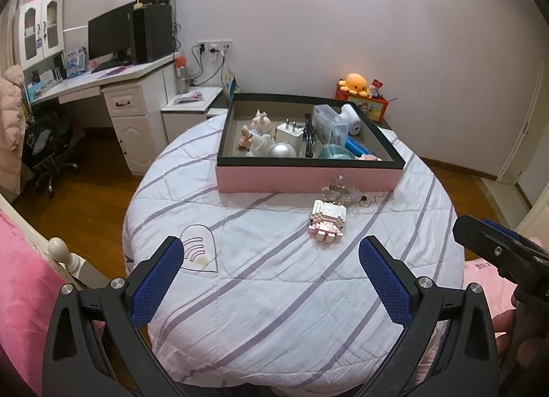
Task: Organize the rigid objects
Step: 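Withdraw both grippers from the tray back over the bed, then grasp the pink-white block figure with the left gripper while the right gripper grasps the glass bottle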
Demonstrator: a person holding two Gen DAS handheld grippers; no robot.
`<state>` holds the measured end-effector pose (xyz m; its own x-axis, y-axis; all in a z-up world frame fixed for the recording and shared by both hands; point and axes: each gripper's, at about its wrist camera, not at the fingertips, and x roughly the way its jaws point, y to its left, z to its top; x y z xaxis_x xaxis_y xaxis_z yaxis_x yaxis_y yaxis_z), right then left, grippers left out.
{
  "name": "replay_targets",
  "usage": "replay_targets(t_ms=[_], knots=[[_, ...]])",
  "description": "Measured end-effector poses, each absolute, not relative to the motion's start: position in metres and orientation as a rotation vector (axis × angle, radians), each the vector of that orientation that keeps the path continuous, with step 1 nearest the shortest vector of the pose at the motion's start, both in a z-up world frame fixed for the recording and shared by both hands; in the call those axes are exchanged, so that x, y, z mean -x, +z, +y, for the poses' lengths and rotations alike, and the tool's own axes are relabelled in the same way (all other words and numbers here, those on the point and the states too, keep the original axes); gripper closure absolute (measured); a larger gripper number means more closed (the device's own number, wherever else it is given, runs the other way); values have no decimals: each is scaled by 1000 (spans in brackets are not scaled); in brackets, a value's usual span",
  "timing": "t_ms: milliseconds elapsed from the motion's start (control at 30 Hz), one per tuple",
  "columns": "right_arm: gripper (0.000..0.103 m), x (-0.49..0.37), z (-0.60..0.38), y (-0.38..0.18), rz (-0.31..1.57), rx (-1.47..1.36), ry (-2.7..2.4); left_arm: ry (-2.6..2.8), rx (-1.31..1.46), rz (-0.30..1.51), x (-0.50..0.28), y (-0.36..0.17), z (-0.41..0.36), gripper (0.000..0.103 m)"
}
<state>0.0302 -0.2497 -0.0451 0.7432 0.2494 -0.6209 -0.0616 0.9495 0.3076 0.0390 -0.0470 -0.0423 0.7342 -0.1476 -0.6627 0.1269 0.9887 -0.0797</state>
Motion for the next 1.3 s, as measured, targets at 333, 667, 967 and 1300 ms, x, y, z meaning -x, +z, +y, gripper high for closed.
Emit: replay_targets(t_ms=[333,667,967,1300], knots=[[0,-54,-261,-68,770,-272,130,-179,15,783,-69,-73,-66,0],[0,-74,-276,-87,806,-245,66,-226,-40,839,-111,-111,-102,0],[0,-95,-283,-102,843,-240,50,-258,-58,919,-150,-140,-123,10],[0,-135,-259,-111,866,-230,115,-272,-8,891,-152,-137,-93,58]])
